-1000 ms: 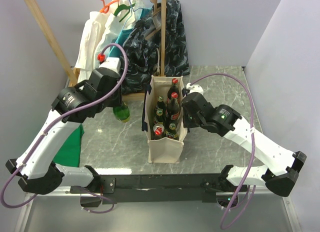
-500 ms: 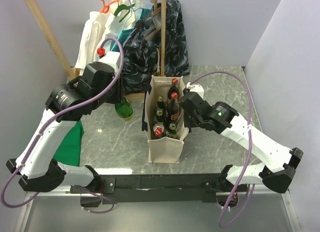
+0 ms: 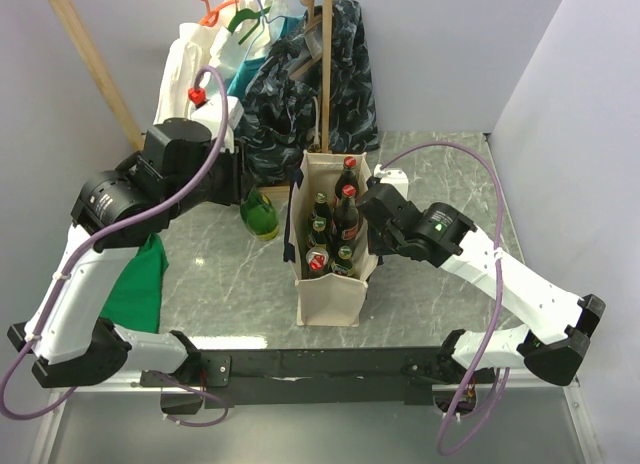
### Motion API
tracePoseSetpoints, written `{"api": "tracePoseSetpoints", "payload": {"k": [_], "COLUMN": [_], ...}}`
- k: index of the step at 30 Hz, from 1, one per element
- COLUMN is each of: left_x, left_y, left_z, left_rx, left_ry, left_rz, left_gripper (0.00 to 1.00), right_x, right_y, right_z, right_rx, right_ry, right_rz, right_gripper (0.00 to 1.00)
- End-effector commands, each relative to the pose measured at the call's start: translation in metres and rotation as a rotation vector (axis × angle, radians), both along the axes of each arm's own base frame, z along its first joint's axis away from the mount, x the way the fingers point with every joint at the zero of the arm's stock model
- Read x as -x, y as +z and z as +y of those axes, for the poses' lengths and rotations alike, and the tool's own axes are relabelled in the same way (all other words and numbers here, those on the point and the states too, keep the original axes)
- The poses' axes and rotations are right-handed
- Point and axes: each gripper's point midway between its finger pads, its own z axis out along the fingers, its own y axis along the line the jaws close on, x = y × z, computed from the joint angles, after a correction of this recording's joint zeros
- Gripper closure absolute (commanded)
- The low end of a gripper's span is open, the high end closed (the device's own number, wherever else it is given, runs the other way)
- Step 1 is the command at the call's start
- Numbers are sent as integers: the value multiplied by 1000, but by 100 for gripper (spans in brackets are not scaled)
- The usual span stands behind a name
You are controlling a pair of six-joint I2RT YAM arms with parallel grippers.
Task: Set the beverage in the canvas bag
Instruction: Place the drink in the canvas bag.
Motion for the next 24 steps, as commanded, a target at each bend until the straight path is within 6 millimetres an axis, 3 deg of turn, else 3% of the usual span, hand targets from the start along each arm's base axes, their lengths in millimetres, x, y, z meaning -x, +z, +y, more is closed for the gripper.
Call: {"api": "tracePoseSetpoints", "payload": {"k": [1, 13, 19, 24], "left_x": [10, 24, 28, 18], "left_y": [74, 96, 93, 90], "left_z": [-21, -45, -60, -68], "left_rx": [192, 197, 193, 185], "left_ry": [-119, -209, -269, -251], "left_rz": [-209, -269, -264, -261], "left_gripper": [99, 99, 99, 99], "right_x": [-9, -9, -8, -7], "right_y": [17, 12, 8, 5], "right_z": [4, 8, 8, 8], "right_rx": [-33, -53, -59, -62], "right_ry": [-20, -19, -21, -21], "right_rz": [-62, -59, -58, -51], "right_gripper": [100, 100, 100, 100]}}
